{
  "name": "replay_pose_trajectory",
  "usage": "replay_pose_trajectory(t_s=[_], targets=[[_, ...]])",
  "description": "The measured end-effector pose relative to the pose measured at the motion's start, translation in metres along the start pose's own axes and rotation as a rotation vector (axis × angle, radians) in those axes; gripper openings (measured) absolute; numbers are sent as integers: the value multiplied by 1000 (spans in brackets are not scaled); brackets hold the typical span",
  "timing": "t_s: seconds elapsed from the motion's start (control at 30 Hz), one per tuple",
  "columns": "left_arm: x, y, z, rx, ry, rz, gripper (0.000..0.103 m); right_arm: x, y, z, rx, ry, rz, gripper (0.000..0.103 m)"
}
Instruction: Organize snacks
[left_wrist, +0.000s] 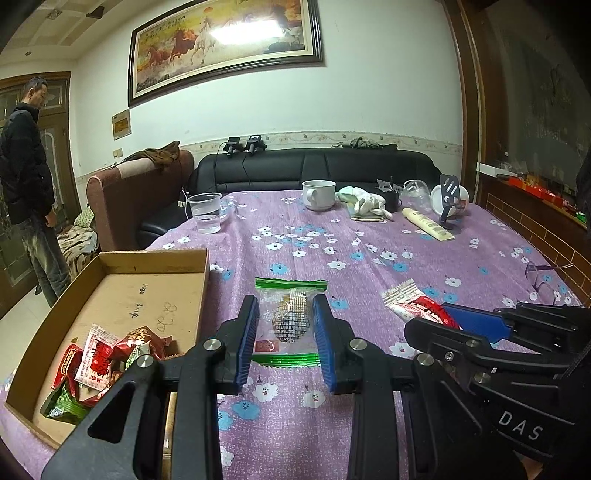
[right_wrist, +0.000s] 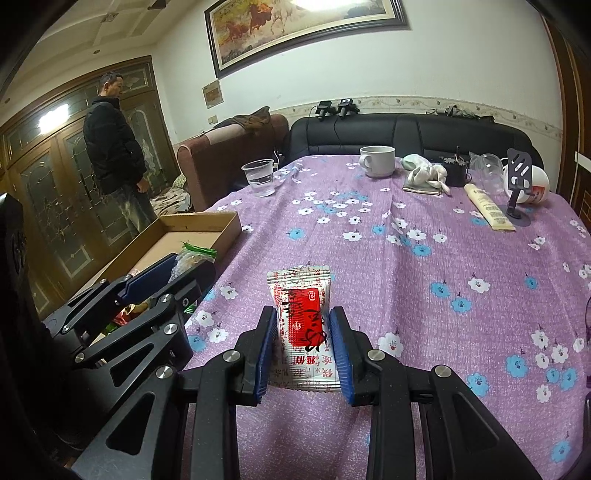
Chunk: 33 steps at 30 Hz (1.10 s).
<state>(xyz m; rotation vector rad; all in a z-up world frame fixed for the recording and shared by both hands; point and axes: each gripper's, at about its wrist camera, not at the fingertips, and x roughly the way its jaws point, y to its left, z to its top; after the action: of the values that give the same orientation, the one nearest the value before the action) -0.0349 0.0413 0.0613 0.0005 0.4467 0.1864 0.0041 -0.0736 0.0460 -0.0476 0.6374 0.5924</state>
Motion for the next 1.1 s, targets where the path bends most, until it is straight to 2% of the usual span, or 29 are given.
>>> replay_pose_trajectory(t_s=[0.8,1.0,1.1], targets=[[-13,9,1,-22,-28,5,28,-5,9,-2,-52,-36,-10,30],[-20,35,0,-78,-5,-1,28,-5,12,-1,-65,-44,-14,30],[-24,61,2,-112,1,33,28,-6,12,2,-42,-36,5,30]])
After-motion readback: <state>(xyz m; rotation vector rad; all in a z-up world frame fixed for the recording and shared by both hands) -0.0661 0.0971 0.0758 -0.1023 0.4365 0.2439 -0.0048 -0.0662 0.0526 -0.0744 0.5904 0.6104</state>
